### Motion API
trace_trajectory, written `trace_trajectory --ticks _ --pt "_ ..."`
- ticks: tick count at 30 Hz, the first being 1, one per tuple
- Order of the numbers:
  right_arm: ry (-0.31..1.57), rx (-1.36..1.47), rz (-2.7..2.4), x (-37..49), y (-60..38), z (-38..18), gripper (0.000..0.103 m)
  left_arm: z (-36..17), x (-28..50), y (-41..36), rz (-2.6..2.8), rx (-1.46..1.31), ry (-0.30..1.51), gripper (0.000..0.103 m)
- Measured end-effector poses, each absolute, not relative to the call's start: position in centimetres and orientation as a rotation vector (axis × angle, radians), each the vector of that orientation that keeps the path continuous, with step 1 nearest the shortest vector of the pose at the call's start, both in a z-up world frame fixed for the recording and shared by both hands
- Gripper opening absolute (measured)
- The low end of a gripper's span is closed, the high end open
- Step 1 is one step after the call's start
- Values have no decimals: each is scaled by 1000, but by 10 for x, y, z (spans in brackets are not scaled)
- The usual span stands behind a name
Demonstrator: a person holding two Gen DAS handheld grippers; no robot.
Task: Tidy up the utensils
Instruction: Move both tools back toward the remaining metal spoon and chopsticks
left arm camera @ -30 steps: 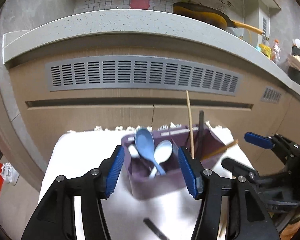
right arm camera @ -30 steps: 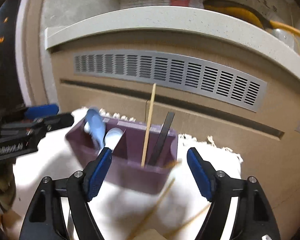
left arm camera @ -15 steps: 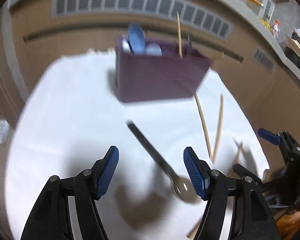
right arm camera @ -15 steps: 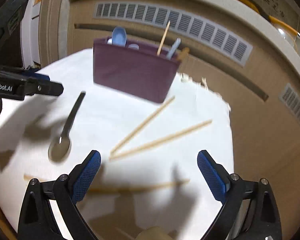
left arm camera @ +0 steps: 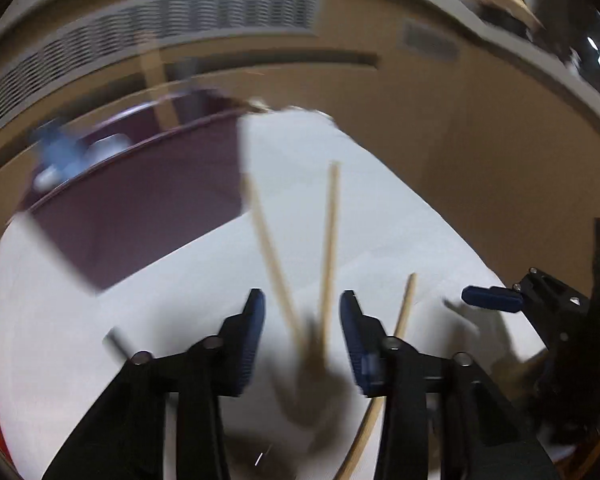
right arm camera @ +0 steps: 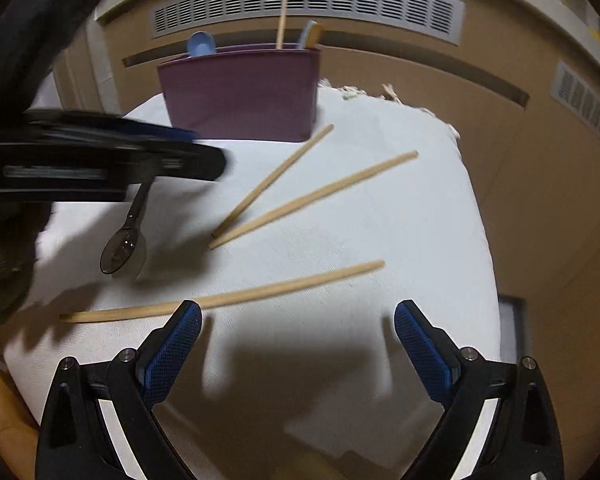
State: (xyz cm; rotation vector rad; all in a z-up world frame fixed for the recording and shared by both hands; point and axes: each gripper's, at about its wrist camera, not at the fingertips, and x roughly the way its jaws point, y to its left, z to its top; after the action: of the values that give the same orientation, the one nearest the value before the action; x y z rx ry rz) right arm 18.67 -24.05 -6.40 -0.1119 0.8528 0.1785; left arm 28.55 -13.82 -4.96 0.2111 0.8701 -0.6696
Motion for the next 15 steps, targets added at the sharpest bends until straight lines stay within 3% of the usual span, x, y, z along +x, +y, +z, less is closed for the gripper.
trace_trajectory --ticks 1,15 --pt "851 -102 180 185 -243 -63 95 -52 294 -151 -688 226 882 31" --pt "952 5 240 198 -255 -76 97 -87 361 -232 -633 387 985 25"
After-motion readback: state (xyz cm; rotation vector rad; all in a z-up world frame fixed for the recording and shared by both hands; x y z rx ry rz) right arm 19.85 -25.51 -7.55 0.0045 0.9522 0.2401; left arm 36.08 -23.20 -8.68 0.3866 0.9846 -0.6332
